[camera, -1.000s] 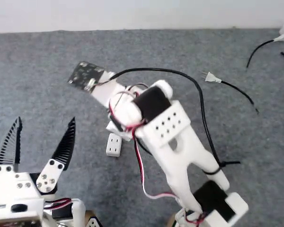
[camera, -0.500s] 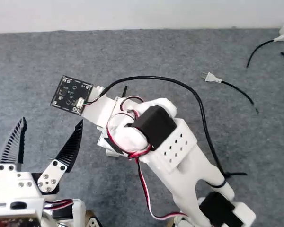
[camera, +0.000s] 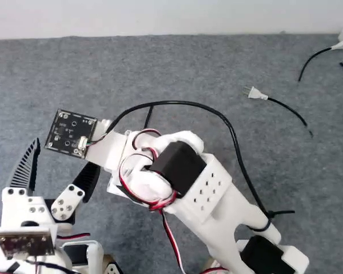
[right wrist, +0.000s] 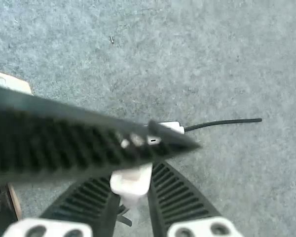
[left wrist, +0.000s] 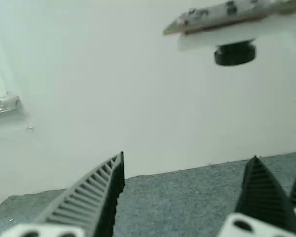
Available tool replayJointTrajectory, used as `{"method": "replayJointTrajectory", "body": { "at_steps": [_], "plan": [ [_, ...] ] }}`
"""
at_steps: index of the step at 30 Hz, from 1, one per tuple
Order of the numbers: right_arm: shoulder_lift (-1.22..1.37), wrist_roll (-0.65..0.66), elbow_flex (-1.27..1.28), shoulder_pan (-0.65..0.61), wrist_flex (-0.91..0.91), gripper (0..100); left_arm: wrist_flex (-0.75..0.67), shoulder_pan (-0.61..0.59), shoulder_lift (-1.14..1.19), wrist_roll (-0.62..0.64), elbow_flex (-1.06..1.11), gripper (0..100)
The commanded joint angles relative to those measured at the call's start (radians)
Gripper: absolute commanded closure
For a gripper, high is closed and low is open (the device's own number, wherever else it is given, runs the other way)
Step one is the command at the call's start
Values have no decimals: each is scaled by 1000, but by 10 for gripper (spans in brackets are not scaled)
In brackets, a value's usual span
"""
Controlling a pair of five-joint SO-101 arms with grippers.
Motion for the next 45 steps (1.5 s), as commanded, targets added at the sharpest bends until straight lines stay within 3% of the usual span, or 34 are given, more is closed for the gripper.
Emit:
{"method": "replayJointTrajectory", "body": {
  "at_steps": [1, 24, 45],
  "plan": [
    [-87, -11, -69, -7, 36, 989, 3, 6, -8, 8, 27, 631],
    [-151, -14, -77, 1, 36, 989, 8, 38, -8, 11, 176, 632],
    [-137, 14, -71, 73, 36, 989, 184, 38, -18, -40, -202, 632]
  ]
}}
